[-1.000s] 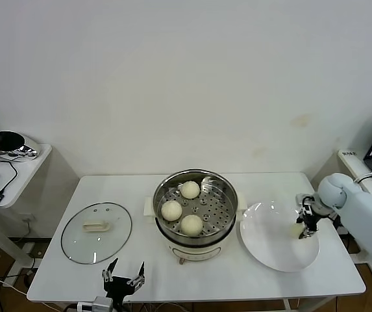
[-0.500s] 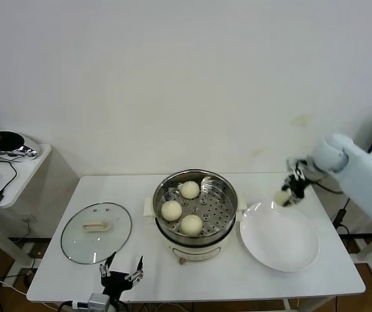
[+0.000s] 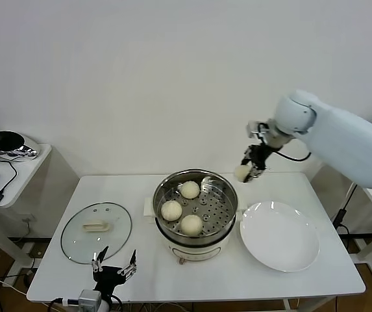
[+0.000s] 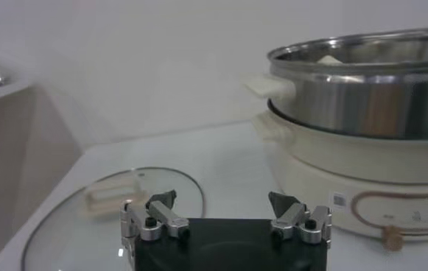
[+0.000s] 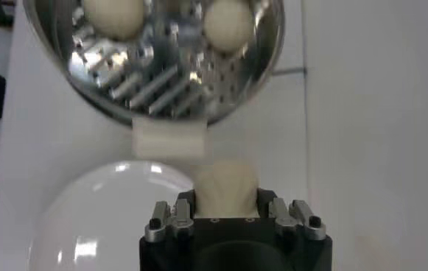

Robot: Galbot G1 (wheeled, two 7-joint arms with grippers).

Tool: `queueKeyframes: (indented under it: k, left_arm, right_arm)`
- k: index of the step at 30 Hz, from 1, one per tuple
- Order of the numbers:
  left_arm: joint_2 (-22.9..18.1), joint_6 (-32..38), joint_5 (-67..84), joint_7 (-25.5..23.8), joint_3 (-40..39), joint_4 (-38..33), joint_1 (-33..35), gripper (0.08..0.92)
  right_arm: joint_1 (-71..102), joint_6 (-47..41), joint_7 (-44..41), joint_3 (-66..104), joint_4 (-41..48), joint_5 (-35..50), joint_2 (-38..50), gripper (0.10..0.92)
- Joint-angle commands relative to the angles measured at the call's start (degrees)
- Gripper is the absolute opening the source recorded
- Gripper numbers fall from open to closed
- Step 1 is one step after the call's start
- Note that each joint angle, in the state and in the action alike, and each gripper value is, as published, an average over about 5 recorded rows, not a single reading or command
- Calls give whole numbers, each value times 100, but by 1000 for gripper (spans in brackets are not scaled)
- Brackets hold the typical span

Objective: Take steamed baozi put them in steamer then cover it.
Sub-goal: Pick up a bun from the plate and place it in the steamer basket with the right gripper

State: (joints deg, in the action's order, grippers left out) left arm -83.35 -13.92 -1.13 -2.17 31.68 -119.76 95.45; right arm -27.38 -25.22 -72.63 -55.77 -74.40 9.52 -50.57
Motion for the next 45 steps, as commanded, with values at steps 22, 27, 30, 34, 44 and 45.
queueKeyframes:
  k: [22, 27, 30, 34, 44, 45]
  left_arm:
    - [-116, 3, 145, 0, 67, -208, 0, 823]
    - [-121, -1, 147, -5, 65, -259, -3, 823]
    - [-126, -7, 145, -8, 52, -249, -17, 823]
    - [-144, -12, 135, -14, 16, -214, -29, 823]
    - [-178, -36, 123, -42, 12, -179, -65, 823]
    - [-172, -39, 127, -43, 27, -171, -73, 823]
  right_arm:
    - [579, -226, 186, -791, 253, -215, -1182, 518]
    - [727, -209, 248, -628, 340, -393, -1103, 518]
    - [805, -204, 323, -555, 341, -407, -1059, 518]
    - [874, -196, 435, -385, 328, -348, -1013, 555]
    - [597, -181, 402, 295, -169, -14, -316, 806]
    - [619, -131, 483, 522, -229, 22, -209, 815]
